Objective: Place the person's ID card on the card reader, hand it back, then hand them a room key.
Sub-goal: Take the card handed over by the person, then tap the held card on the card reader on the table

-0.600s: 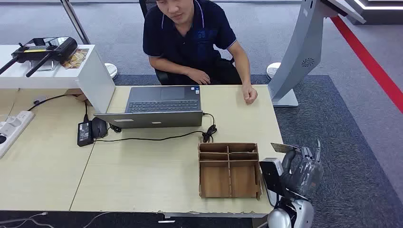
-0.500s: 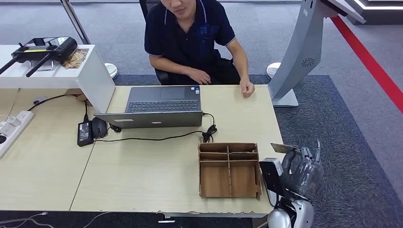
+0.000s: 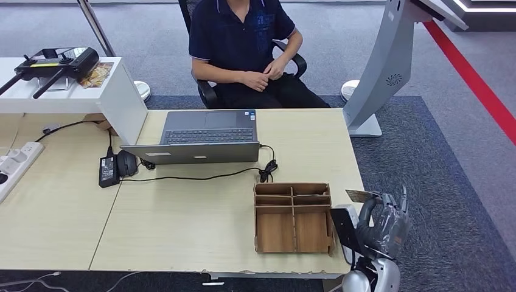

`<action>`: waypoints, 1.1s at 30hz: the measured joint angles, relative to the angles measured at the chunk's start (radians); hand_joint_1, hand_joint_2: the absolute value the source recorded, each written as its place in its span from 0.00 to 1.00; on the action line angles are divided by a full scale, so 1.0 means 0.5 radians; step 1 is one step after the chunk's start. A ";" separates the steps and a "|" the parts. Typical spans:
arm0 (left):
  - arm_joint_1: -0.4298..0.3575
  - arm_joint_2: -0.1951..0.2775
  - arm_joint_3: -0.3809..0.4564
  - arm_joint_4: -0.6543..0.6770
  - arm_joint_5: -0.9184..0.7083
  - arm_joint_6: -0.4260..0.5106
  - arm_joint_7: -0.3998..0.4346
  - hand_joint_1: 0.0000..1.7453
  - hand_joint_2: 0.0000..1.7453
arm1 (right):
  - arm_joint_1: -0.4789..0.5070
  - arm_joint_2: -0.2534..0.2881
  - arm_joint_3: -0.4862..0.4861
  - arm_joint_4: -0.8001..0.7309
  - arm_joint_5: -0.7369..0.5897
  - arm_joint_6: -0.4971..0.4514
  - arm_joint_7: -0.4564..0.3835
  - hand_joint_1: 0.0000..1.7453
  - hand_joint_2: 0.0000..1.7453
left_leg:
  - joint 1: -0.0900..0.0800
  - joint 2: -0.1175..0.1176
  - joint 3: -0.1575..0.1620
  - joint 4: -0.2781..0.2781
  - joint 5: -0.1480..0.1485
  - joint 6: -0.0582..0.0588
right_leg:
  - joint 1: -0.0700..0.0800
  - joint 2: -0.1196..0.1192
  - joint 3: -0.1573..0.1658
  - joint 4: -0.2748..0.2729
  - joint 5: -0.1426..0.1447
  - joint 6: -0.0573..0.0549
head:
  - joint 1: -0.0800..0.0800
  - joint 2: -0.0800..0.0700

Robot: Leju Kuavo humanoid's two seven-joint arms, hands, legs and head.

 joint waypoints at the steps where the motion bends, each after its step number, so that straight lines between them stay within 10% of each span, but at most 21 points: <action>1: 0.000 0.000 0.000 0.000 0.001 0.000 0.002 0.00 0.00 | 0.000 0.000 -0.005 0.010 0.006 0.000 0.003 1.00 1.00 | 0.000 0.000 0.000 0.000 0.000 0.000 | 0.000 0.000 0.000 0.000 0.000 0.000 | 0.000 0.000; 33: -0.002 0.001 0.000 0.000 -0.034 0.006 0.033 0.00 0.00 | 0.015 -0.017 -0.004 0.316 0.123 0.000 0.315 1.00 1.00 | 0.000 0.000 0.000 0.000 0.000 0.000 | 0.000 0.000 -0.001 0.000 0.000 0.000 | 0.000 0.000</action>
